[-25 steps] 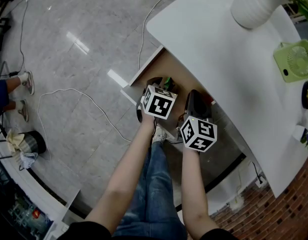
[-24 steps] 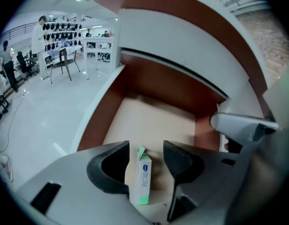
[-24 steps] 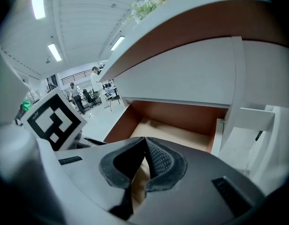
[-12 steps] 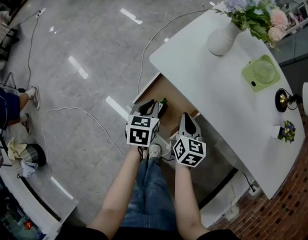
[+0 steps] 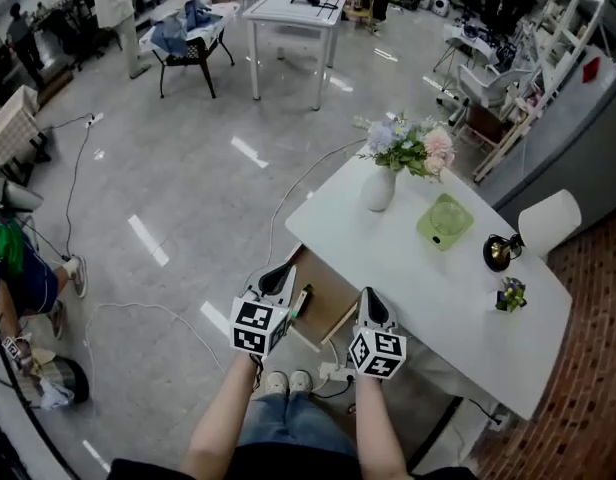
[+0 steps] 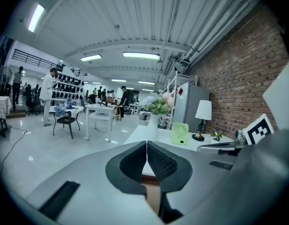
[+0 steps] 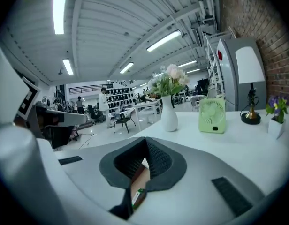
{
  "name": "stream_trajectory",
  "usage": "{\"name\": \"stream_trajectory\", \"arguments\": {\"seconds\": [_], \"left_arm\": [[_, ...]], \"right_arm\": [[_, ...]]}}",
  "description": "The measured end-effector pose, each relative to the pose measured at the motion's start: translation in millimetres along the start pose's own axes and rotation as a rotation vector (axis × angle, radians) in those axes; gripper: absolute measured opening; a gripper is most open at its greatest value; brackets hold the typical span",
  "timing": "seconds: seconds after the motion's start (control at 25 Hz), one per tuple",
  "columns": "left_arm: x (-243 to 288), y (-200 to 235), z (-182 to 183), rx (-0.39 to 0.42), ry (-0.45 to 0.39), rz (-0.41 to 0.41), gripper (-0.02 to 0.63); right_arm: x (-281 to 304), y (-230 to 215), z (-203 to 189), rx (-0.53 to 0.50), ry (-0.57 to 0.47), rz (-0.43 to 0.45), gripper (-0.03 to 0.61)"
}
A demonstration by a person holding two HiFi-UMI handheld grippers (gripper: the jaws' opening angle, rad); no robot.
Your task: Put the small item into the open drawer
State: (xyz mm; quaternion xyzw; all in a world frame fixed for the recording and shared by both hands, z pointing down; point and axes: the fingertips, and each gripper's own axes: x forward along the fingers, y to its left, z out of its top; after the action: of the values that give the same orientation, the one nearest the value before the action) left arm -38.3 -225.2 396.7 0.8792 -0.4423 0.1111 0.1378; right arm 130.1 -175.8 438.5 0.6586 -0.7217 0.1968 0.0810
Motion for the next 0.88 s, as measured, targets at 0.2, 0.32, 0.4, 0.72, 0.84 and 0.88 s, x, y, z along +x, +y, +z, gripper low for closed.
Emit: {"name": "stream_trajectory", "arguments": {"seconds": [0.2,0.32,0.4,0.72,0.84,0.88], "left_arm": [[-26.0,-1.2,48.7,0.020,-0.086,0.013,0.023],[-33.7,0.4,63.1,0.053,-0.096,0.037,0.023],[-36.7,-2.0,70.9,0.095,-0.114,0.038,0.023],[-38.1,-10.8,83.9,0.146,-0.181,0.008,0.022],[-37.8,-10.9,84.6,0.150,-0.181,0.005,0.023],[-37.2,-11.2,85.2,0.152,-0.180,0.002,0.023]], "right_arm": [[-29.9,-1.7,58.7,-0.046,-0.117,-0.006,0.002],[-44.2,-0.6,84.6,-0.070,-0.180,-0.004,0.002],[-50.1,-1.5,96.0,-0.078,-0.215,-0.005,0.002],[-57.2,-10.0,122.5,-0.088,-0.290,-0.019,0.000],[-57.9,-9.2,119.7,-0.101,-0.278,-0.020,0.000],[-57.7,-9.2,118.9,-0.105,-0.273,-0.021,0.000]]}}
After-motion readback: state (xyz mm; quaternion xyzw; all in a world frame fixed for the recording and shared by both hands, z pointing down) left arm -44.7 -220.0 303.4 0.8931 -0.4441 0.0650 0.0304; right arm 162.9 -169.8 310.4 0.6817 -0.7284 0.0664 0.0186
